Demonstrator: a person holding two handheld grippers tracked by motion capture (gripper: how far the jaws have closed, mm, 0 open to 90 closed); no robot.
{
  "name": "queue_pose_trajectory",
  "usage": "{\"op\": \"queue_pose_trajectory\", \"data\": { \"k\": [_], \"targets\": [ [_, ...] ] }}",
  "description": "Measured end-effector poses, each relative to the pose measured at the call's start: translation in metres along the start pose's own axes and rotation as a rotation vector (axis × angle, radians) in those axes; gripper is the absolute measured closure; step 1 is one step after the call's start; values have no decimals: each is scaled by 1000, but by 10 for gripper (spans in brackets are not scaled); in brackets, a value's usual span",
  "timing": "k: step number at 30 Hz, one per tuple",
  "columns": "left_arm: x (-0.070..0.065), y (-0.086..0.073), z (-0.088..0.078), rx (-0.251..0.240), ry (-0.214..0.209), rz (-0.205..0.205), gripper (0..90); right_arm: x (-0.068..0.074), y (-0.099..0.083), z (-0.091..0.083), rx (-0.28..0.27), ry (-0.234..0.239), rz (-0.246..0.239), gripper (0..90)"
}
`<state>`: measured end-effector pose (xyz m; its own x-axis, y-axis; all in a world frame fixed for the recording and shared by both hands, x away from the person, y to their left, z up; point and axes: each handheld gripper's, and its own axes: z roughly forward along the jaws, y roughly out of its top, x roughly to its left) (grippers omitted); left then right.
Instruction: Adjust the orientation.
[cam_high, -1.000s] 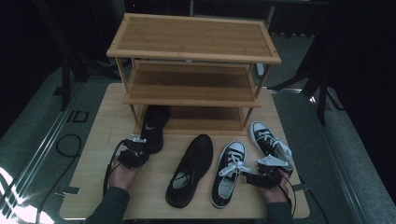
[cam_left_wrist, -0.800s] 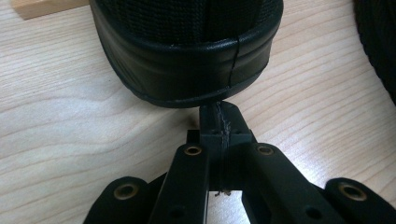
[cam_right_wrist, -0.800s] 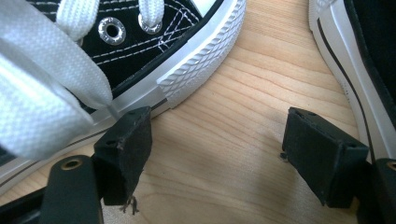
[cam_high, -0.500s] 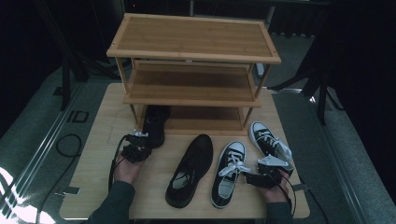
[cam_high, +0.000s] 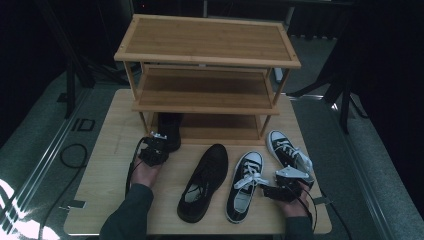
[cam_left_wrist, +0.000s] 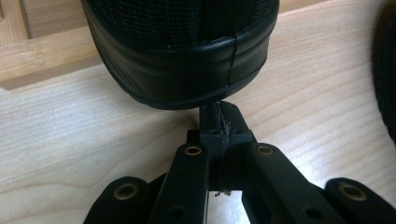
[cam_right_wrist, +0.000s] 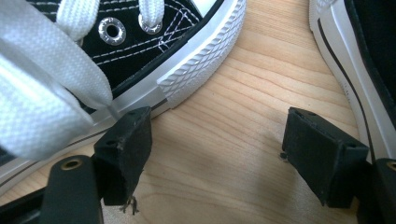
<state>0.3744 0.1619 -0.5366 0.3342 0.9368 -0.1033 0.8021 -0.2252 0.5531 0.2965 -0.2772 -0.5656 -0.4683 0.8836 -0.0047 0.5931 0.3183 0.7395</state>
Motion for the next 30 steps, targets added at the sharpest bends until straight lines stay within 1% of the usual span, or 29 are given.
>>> {"op": "queue_pose_trajectory", "data": {
  "k": [2, 5, 9, 11, 13, 19, 21, 25, 27, 28, 29, 30],
  "targets": [
    [0, 2, 2, -1, 3, 0, 893, 0, 0, 0, 0, 0, 0, 241],
    [2, 6, 4, -1, 9, -12, 894, 0, 0, 0, 0, 1, 0, 241],
    [6, 10, 6, -2, 6, -23, 894, 0, 0, 0, 0, 1, 0, 241],
    [8, 12, 7, -8, -4, -26, 894, 0, 0, 0, 0, 1, -1, 241],
    [9, 14, 8, -4, -2, -32, 894, 0, 0, 0, 0, 1, -1, 241],
    [14, 16, 10, 0, 12, -47, 894, 0, 0, 0, 0, 1, -1, 241],
    [16, 17, 10, 1, 8, -55, 893, 0, 0, 0, 0, 1, -1, 241],
    [15, 17, 11, 1, 5, -49, 890, 0, 0, 0, 0, 1, -1, 241],
    [15, 16, 11, 1, -4, -43, 862, 0, 0, 0, 0, 1, -1, 241],
    [15, 16, 12, -1, -4, -34, 840, 0, 0, 0, 0, 1, -1, 241],
    [15, 16, 12, -1, -4, -34, 816, 0, 0, 0, 0, 1, -1, 241],
    [15, 15, 12, -2, -8, -30, 816, 0, 0, 0, 0, 1, -1, 241]
  ]
}}
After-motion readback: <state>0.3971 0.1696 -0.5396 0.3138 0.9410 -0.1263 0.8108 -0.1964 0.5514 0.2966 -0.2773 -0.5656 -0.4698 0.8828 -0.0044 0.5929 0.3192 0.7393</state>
